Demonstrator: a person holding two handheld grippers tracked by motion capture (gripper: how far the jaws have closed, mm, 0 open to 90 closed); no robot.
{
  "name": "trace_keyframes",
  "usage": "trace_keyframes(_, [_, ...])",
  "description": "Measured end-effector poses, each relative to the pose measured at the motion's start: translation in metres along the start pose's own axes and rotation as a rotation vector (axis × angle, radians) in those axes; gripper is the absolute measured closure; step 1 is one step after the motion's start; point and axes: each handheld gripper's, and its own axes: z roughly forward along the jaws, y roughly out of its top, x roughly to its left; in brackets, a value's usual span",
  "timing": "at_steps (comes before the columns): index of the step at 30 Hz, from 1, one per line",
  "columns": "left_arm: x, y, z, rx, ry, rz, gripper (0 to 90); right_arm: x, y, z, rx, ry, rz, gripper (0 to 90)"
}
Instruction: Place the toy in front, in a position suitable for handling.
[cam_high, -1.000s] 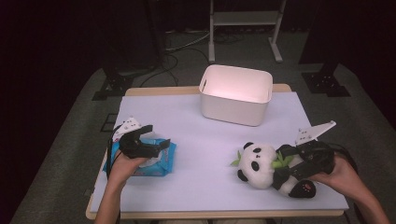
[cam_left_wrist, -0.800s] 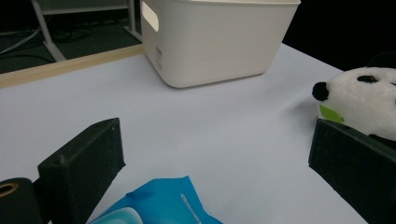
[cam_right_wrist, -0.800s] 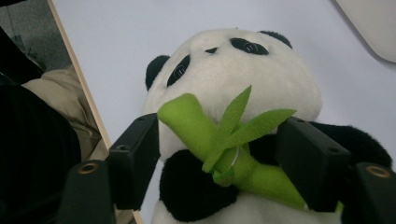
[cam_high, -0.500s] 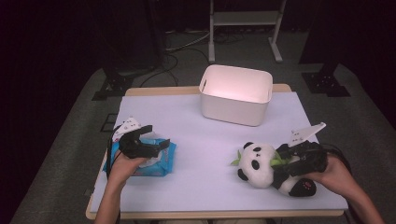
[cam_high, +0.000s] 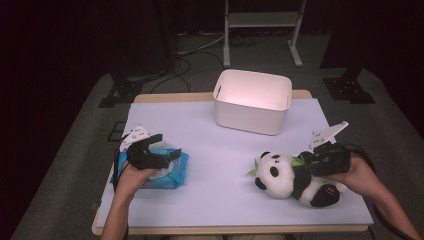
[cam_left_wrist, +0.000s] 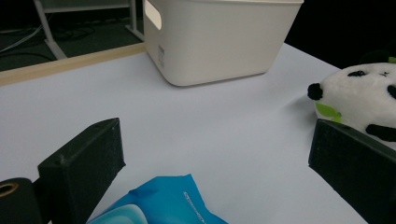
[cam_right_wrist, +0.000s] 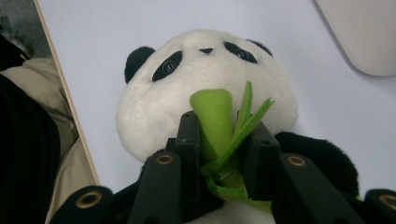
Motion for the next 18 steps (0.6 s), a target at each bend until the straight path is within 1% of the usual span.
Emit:
trace_keyframes(2, [0.0, 0.0, 0.0, 0.0, 0.001, -0.002, 2.4, -0.007, 0.003, -0.003, -0.006, 0.017, 0.003, 72.4])
trace_keyframes(3, [0.001, 0.0, 0.0, 0.001, 0.001, 0.002, 2.4, -0.01, 0.004, -0.004, -0.007, 0.033, -0.004, 72.6])
trace_keyframes(5, [0.001, 0.0, -0.001, 0.0, 0.001, 0.003, 2.4, -0.012, 0.005, -0.005, -0.008, 0.033, -0.005, 72.6])
trace_keyframes(6, [0.001, 0.0, -0.001, -0.003, 0.003, 0.002, 2.4, -0.016, 0.007, -0.006, -0.007, 0.047, -0.004, 73.0])
trace_keyframes(9, [0.002, 0.0, -0.002, -0.002, 0.007, -0.001, 2.4, -0.019, 0.01, -0.007, -0.023, 0.047, -0.005, 73.1])
trace_keyframes(10, [0.002, 0.0, -0.002, -0.002, 0.007, -0.002, 2.4, -0.021, 0.012, -0.009, -0.031, 0.057, -0.002, 73.2])
trace_keyframes(11, [0.002, 0.0, -0.002, -0.002, 0.007, -0.002, 2.4, -0.022, 0.014, -0.01, -0.039, 0.056, -0.006, 73.2])
trace_keyframes(14, [0.003, -0.001, -0.002, -0.002, 0.009, -0.002, 2.4, -0.027, 0.025, -0.012, -0.034, 0.058, -0.009, 73.2])
trace_keyframes(15, [0.003, -0.001, -0.002, -0.002, 0.009, -0.002, 2.3, -0.027, 0.025, -0.012, -0.034, 0.058, -0.009, 73.2])
trace_keyframes(16, [0.002, 0.0, -0.002, -0.005, 0.008, -0.004, 2.4, -0.028, 0.031, -0.013, -0.03, 0.057, -0.024, 73.2])
trace_keyframes(18, [0.002, 0.0, -0.003, -0.006, 0.01, -0.004, 2.4, -0.028, 0.035, -0.012, -0.034, 0.063, -0.03, 73.2])
